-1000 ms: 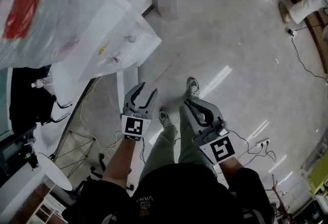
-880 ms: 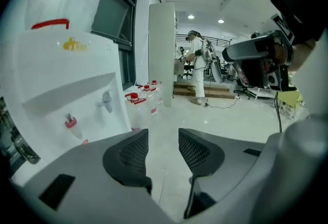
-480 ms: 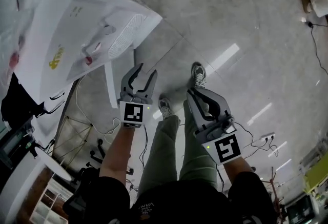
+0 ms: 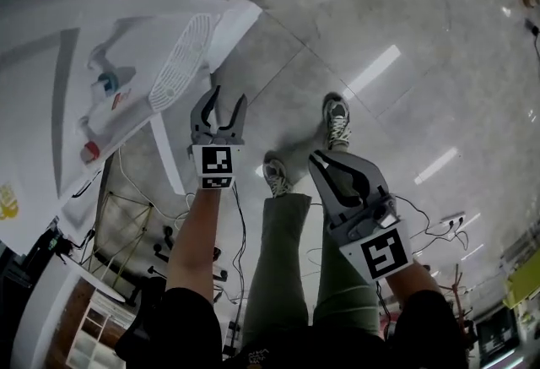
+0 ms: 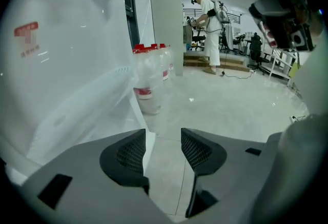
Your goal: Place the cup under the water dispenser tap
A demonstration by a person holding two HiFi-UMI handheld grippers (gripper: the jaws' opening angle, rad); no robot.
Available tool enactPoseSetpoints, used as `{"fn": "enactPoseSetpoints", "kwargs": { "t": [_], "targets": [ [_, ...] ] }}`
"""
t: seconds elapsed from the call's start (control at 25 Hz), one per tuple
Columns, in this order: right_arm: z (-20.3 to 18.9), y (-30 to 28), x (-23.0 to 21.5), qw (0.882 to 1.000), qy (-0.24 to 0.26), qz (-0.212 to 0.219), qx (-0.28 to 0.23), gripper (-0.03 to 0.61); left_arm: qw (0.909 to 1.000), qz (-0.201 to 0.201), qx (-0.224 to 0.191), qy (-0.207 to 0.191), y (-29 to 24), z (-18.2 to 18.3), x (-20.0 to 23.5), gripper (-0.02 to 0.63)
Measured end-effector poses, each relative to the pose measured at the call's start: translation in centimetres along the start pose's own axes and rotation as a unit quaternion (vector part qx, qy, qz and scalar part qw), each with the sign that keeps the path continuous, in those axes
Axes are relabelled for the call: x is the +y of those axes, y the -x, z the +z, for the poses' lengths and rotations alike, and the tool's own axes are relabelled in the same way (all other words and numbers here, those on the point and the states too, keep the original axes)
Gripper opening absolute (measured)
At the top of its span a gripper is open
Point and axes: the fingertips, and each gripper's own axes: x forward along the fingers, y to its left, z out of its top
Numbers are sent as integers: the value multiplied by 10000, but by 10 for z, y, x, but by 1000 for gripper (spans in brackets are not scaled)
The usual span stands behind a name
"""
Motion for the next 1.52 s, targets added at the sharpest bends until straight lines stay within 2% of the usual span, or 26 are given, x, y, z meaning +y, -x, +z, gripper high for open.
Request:
{"fn": "enactPoseSetpoints", "kwargs": {
  "t": [0.28,0.76,0.92,1.08,1.28,1.52],
  "targets": [
    [-42,-35,-21,9992,18,328,223,46,9972,591,437,160,-73,-53,45,216],
    [-94,-84,-84,9986,118,356,370,46,9884,1037,1110,-30,-168,-120,115,238],
    [-106,-93,-104,9989,144,259,356,46,9853,1049,1348,-49,-195,-134,126,255],
    [-119,-100,-117,9994,-33,179,289,46,9810,1143,1548,-228,-216,-148,124,258],
    [-134,-99,-118,9991,-100,214,339,46,9754,1379,1720,-79,-229,-155,132,258],
    [-146,-93,-128,9989,-173,138,418,46,9617,1769,2093,38,-239,-162,148,246]
  ]
}}
